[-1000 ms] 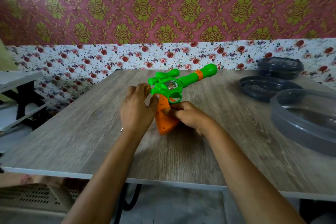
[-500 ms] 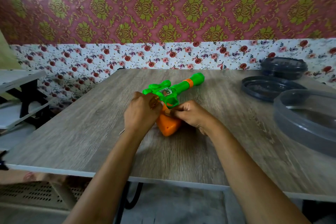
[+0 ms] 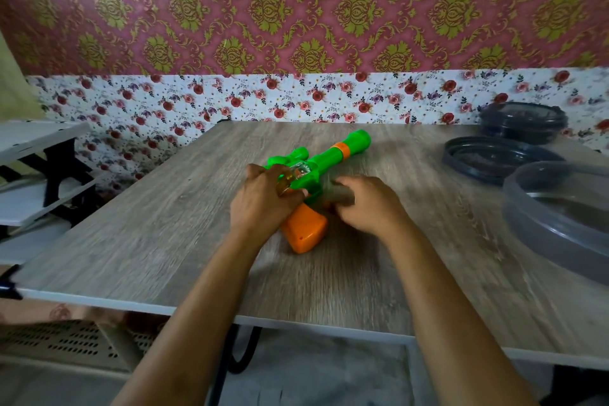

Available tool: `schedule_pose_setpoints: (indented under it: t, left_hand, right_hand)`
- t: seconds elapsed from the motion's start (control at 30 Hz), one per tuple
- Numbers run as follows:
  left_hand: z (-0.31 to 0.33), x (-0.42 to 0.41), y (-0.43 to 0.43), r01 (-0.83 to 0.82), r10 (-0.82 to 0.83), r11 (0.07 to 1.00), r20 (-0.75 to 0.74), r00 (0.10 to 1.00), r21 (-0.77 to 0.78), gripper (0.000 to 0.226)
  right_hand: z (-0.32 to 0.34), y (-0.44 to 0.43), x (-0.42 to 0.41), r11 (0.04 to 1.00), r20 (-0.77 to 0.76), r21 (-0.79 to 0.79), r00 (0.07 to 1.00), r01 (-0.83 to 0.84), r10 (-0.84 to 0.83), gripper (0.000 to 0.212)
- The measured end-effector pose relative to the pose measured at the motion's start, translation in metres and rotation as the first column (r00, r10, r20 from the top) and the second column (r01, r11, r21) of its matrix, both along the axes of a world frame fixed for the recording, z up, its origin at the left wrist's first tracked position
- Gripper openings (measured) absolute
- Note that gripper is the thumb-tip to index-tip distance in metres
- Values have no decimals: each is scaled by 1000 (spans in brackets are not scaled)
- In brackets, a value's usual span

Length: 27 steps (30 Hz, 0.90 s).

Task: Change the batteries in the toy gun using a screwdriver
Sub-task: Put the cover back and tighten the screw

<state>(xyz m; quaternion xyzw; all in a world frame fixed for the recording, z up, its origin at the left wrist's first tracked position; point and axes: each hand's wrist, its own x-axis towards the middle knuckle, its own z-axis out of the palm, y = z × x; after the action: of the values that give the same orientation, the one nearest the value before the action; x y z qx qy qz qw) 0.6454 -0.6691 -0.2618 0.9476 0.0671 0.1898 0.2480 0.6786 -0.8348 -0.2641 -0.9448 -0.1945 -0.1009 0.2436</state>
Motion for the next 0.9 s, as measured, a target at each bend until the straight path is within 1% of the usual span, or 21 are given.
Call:
schedule_pose_setpoints:
  t: [0.03, 0.07, 0.1, 0.17, 0.23, 0.3, 0.37, 0.43, 0.53, 0.57, 0.67, 0.77, 0.9]
  left_hand:
    - [0, 1, -1, 7, -7, 1000, -12, 1000, 1, 57]
    - [-1, 2, -2, 13, -12, 1000, -32, 999, 10, 59]
    - [-2, 4, -2, 18, -16, 1000, -58, 998, 26, 60]
    - [-2, 10, -3, 31, -27, 998, -100, 995, 49, 61]
    - [-2, 14, -2, 52, -46, 997, -113, 993, 50, 59]
    - [-1, 17, -2, 54, -49, 998, -108, 993, 45, 56]
    - [-2, 17, -3, 42, -39, 999, -98, 994, 34, 53]
    - [-2, 18, -4, 39, -36, 999, -96, 995, 32, 52]
    - [-3, 18, 3, 42, -39, 999, -106, 994, 26, 52]
    - [-3, 18, 6, 42, -39, 999, -111, 993, 19, 51]
    - [-6, 19, 19, 24, -24, 1000, -120, 992, -3, 45]
    - [-5, 18, 38, 4, -6, 1000, -126, 992, -15, 40]
    - [-2, 16, 74, -64, 64, 998, -132, 989, 5, 38]
  right_hand:
    - [-2, -2, 0, 996, 1, -85, 1000, 13, -13, 56]
    - [-4, -2, 1, 988, -12, -151, 1000, 5, -7, 64]
    - [-6, -2, 2, 981, -37, -195, 999, -8, 1, 67]
    - [-12, 0, 4, 974, -98, -226, 995, -17, -5, 65]
    - [-17, 1, 5, 977, -126, -214, 992, -20, -7, 58]
    - [-19, 3, 5, 975, -115, -223, 993, -20, -6, 52]
    - [-20, 4, 4, 977, -106, -213, 994, -20, -3, 50]
    - [-19, 6, 2, 991, -112, -130, 994, -33, 18, 53]
    - [-15, 16, -3, 995, -140, 79, 987, -66, 77, 60]
    - [-15, 20, -4, 991, -147, 100, 984, -85, 100, 61]
    - [-16, 35, -1, 986, -192, 76, 969, -146, 158, 66]
    - [-13, 55, 4, 984, -206, 31, 962, -176, 179, 65]
    - [-6, 96, 13, 972, -233, -6, 946, -233, 226, 67]
